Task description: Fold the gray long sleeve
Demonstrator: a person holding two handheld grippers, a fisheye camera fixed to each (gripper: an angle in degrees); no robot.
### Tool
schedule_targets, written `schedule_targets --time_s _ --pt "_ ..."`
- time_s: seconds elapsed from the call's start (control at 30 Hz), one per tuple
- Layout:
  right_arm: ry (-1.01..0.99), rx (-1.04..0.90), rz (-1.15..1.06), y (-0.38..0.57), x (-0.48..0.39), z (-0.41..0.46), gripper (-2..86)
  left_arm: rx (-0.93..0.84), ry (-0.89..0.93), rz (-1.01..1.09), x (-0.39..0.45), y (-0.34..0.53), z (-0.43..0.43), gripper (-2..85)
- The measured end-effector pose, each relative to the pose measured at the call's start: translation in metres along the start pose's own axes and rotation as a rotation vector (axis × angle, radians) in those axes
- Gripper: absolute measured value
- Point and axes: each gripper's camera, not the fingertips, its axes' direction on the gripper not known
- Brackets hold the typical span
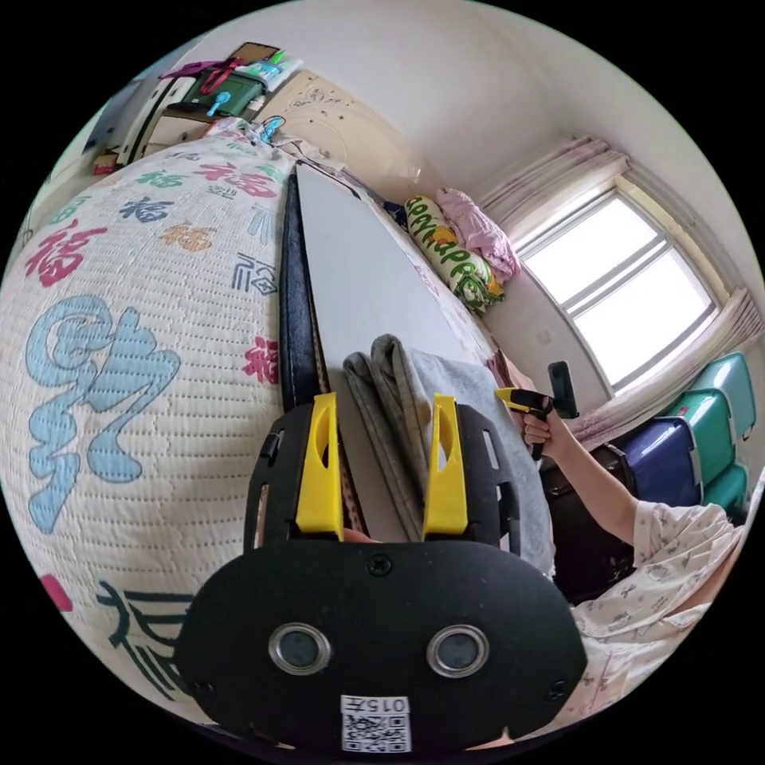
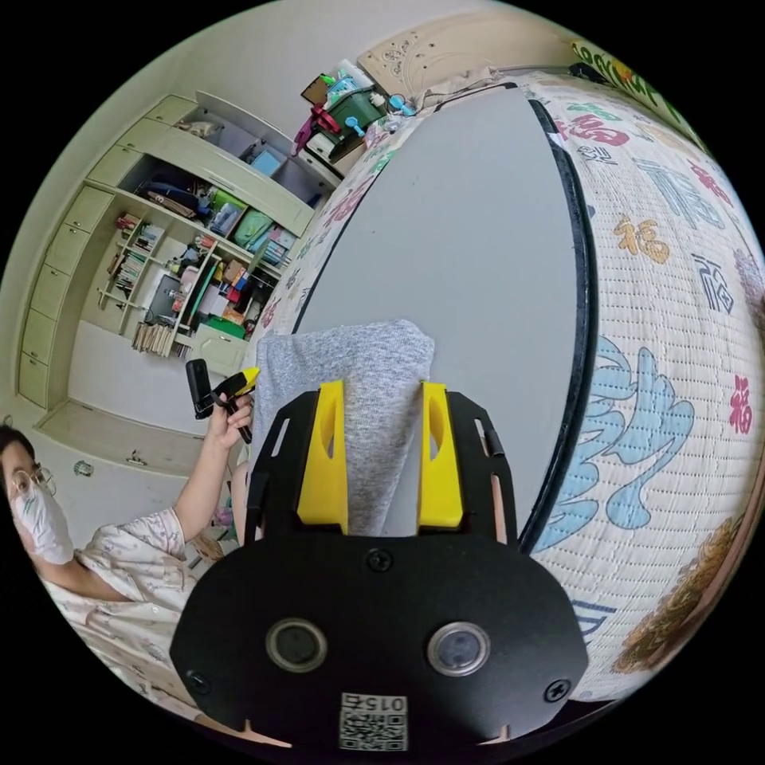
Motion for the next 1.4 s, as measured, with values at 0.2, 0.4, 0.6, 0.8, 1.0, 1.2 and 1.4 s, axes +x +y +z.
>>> schedule_targets --time_s 0.2,0.4,0.6,0.8,1.0,1.2,1.4 --pt "-0.003 -0.05 -0.052 -0.006 -0.038 -0.005 13.1 0.082 -0.03 -0.046 -0.025 0.031 -0.023 17.1" --pt "-0.057 -0.101 -0.128 -0.025 -0.091 0.021 12.1 0.135 -0.032 -0.144 -0.06 0.055 -0.044 18.7" --pt "-0.124 -0.175 -0.147 -0.03 -0.13 0.041 10.7 0.242 0.247 -0.339 -0.134 0.087 -0.058 16.4" --pt "-0.081 -0.149 -0.227 0.008 -0.174 0.036 7.8 0.292 0.141 -0.313 -0.132 0.099 -0.081 11.1" --pt "-0.165 0.024 -0.354 0.073 -0.229 -0.019 7.0 0.376 0.027 -0.089 -0.077 0.096 -0.132 8.9" --pt "-0.318 0.409 -0.463 0.188 -0.268 -0.132 6.9 0.478 0.036 0.32 0.044 0.064 -0.207 8.8" --pt "-0.321 0.706 -0.526 0.305 -0.28 -0.234 6.8 0.469 0.121 0.626 0.168 0.019 -0.232 8.8"
